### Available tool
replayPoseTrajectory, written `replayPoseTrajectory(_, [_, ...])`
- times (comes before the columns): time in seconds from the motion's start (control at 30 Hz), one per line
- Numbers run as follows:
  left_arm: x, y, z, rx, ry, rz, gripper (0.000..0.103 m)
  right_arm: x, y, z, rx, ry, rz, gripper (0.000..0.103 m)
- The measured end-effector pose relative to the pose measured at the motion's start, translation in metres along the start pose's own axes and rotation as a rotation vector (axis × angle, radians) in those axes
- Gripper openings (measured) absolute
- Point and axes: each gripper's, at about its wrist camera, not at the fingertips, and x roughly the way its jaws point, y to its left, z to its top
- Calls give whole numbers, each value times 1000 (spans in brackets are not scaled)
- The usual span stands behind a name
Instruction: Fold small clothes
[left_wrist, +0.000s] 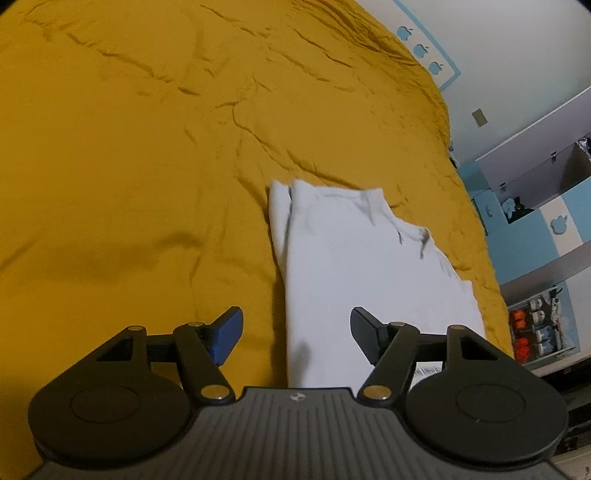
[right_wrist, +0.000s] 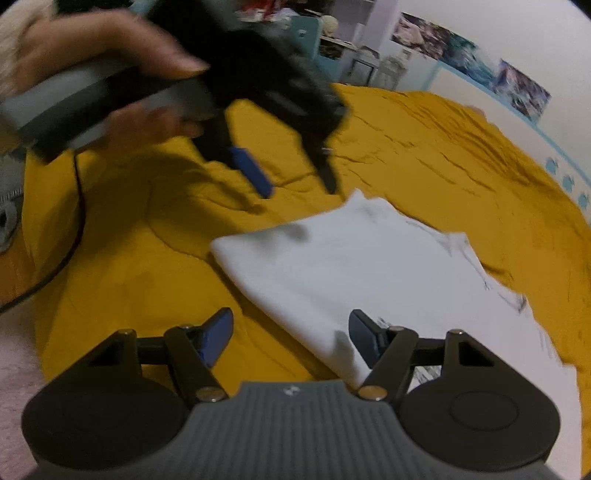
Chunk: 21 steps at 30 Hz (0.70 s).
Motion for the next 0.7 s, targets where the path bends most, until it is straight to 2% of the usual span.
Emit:
replayPoseTrajectory(0.13, [26,3,20,-49,36,38,78,14,10,10,-28,-18,-30,65])
replayPoseTrajectory(0.3, [59,6,37,-71,54,0,78,22,16,15,-45,-35,-52,65])
replayPoseTrajectory(0.37, [75,11,45,-82,74,-31,79,21,14,13,-32,-39,-44,65])
replayPoseTrajectory(0.53, [101,26,61,-170,54,-117,79,30,8,6,35,-55,5,65])
replayPoseTrajectory(0.6, [110,26,68,-170,67,-142,86,31,5,5,56,-54,20,67])
replayPoseTrajectory(0.7, [121,21,74,-162,73,-146,87,31,12,3,47,-56,16,71])
